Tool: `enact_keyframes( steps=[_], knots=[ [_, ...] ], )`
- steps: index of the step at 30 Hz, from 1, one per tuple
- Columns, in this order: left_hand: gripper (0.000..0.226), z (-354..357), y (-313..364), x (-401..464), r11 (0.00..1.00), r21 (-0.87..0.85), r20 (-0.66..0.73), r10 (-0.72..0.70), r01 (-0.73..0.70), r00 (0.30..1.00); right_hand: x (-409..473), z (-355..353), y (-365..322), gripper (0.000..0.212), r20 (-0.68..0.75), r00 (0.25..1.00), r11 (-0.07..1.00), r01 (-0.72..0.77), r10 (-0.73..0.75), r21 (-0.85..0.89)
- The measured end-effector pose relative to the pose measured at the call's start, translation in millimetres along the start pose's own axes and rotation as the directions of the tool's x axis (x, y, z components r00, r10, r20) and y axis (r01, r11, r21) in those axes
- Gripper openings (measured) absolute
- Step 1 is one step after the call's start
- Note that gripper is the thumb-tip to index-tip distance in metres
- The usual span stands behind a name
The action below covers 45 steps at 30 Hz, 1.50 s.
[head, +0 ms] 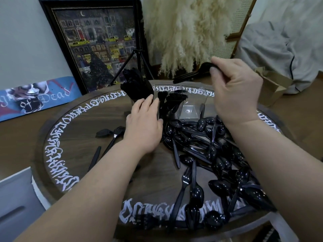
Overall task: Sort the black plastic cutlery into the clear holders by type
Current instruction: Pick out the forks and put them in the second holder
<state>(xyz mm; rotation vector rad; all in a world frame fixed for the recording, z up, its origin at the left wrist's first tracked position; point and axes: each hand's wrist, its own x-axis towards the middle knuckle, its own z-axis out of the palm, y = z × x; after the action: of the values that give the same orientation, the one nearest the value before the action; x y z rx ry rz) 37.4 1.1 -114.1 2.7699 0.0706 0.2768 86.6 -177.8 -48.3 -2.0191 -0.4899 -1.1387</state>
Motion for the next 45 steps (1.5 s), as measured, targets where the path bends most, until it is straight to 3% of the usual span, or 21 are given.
enact_keyframes(
  steps=[7, 11, 16, 21, 24, 27, 29, 32, 36, 38, 41, 45],
  knots=[
    [0.063, 8.3, -2.4, 5.4, 0.999, 0.031, 0.044, -0.013, 0.011, 0.999, -10.4, 55.7, 12.2, 0.02, 0.327, 0.935, 0.973, 0.189, -0.138, -0.129],
    [0.059, 11.5, -3.5, 8.8, 1.0, 0.026, 0.012, -0.013, 0.013, 1.0, -19.9, 66.9, 18.3, 0.042, 0.655, 0.755, 0.948, 0.202, 0.01, -0.247],
    [0.054, 12.6, -4.0, 11.5, 0.999, 0.042, -0.033, -0.015, 0.016, 0.999, -23.0, 71.0, 17.1, 0.058, 0.801, 0.59, 0.943, 0.199, 0.101, -0.266],
    [0.052, 9.4, -9.9, 12.8, 0.999, -0.031, -0.03, 0.024, -0.024, 0.999, -27.5, 59.2, 9.9, 0.065, 0.821, 0.567, 0.94, 0.239, 0.067, -0.242],
    [0.05, 7.1, -20.2, 7.5, 0.994, -0.057, -0.075, 0.091, -0.096, 0.993, -40.3, 41.8, 3.1, 0.06, 0.733, 0.677, 0.969, 0.218, -0.063, -0.118],
    [0.039, -0.7, -35.9, -1.0, 0.994, -0.059, -0.158, 0.086, -0.096, 0.984, -60.0, 28.4, 2.8, 0.045, 0.529, 0.822, 0.967, 0.254, -0.211, -0.009],
    [0.033, -7.0, -48.5, -8.6, 0.999, -0.045, -0.127, 0.011, -0.017, 0.992, -71.8, 25.5, 4.1, 0.036, 0.49, 0.841, 0.965, 0.262, -0.23, 0.004],
    [0.037, -13.0, -68.2, -21.9, 0.995, 0.014, -0.015, -0.103, 0.103, 0.995, -82.8, 31.5, -0.9, 0.031, 0.638, 0.745, 0.96, 0.279, -0.194, -0.034],
    [0.054, -22.3, -88.7, -36.9, 0.974, 0.073, 0.09, -0.222, 0.216, 0.971, -97.8, 57.1, -12.3, 0.048, 0.897, 0.442, 0.922, 0.348, -0.003, -0.168],
    [0.067, -26.2, -99.3, -41.9, 0.958, 0.098, 0.141, -0.283, 0.271, 0.949, -103.7, 70.2, -18.1, 0.054, 0.931, 0.358, 0.879, 0.422, 0.066, -0.224],
    [0.083, -31.7, -113.2, -48.0, 0.933, 0.122, 0.217, -0.358, 0.338, 0.908, -107.4, 81.3, -26.7, 0.047, 0.942, 0.308, 0.831, 0.484, 0.132, -0.275],
    [0.079, -34.3, -125.0, -55.3, 0.905, 0.196, 0.284, -0.42, 0.377, 0.862, -112.0, 87.8, -30.2, 0.036, 0.923, 0.375, 0.834, 0.478, 0.09, -0.276]
  ],
)
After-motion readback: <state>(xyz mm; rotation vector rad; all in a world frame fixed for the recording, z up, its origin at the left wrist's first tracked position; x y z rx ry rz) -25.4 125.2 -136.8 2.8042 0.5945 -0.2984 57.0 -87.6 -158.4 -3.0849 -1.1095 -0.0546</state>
